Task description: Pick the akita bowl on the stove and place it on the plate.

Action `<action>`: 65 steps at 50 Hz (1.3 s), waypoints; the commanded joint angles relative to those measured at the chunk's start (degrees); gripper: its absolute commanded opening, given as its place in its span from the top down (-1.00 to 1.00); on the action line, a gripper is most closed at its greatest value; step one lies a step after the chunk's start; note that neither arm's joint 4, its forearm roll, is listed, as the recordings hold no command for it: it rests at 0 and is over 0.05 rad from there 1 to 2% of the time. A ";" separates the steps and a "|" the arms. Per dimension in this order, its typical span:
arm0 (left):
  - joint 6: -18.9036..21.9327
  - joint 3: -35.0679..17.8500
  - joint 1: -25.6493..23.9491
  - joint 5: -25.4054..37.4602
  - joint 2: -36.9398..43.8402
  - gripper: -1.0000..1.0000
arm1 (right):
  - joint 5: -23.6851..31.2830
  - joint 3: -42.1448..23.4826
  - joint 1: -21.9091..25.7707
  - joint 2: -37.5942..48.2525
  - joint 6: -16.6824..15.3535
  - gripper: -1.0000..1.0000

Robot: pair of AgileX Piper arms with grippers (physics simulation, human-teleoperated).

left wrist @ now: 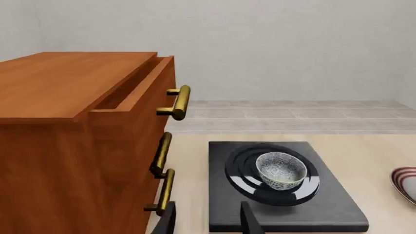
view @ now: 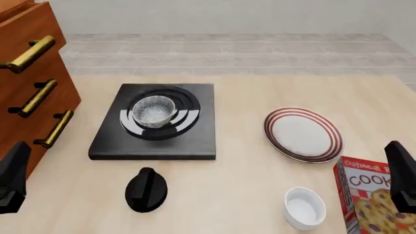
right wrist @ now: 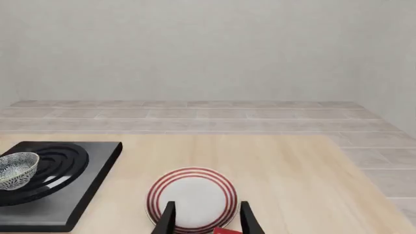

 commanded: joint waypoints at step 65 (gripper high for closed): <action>0.00 -0.16 0.00 -0.07 0.28 -1.00 | -3.13 -42.74 23.71 57.54 -5.80 -1.00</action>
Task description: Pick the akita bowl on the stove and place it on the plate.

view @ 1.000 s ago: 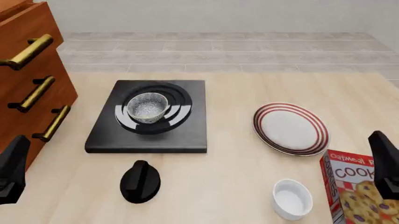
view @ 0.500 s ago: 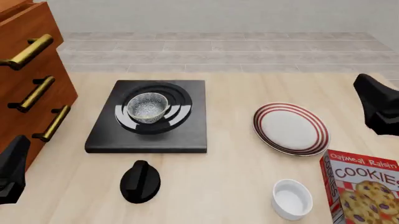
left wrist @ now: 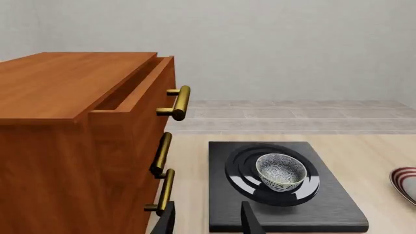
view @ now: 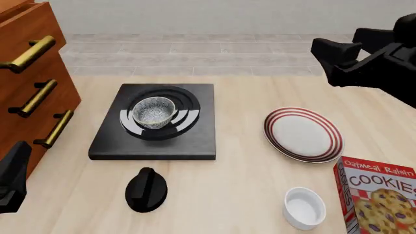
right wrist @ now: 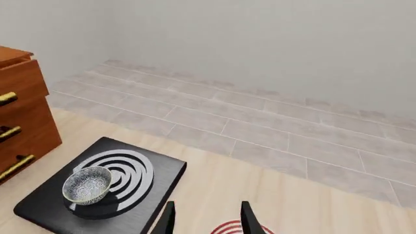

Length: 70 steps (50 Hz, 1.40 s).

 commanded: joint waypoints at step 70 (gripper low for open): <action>0.00 0.00 0.00 0.00 0.00 -1.00 | 18.10 -40.89 19.20 43.59 8.09 -1.00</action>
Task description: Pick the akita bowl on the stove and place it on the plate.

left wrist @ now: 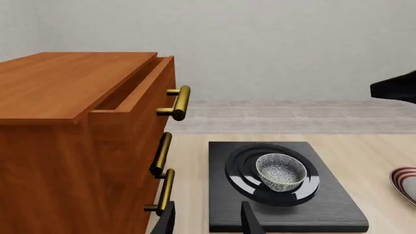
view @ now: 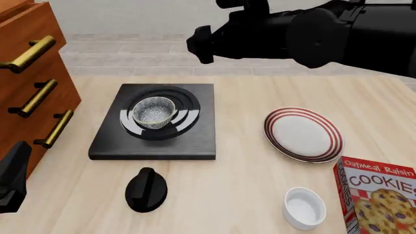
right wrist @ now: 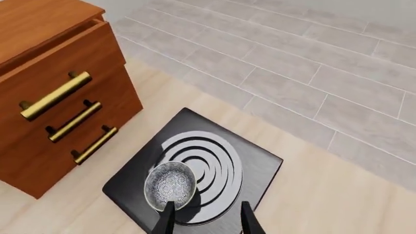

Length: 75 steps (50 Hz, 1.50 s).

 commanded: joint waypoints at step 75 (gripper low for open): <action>0.00 0.00 0.00 0.00 0.00 -1.00 | 4.52 -20.83 1.72 29.58 2.86 -1.00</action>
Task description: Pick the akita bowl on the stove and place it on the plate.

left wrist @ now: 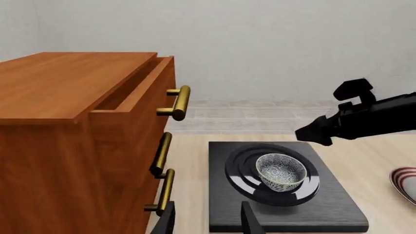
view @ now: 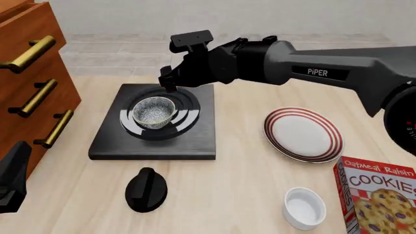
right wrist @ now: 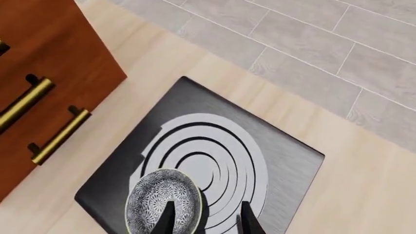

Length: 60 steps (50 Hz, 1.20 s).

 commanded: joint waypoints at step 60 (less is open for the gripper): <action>0.00 0.00 0.00 0.00 0.00 -1.00 | -7.42 1.61 1.58 8.24 5.36 -1.00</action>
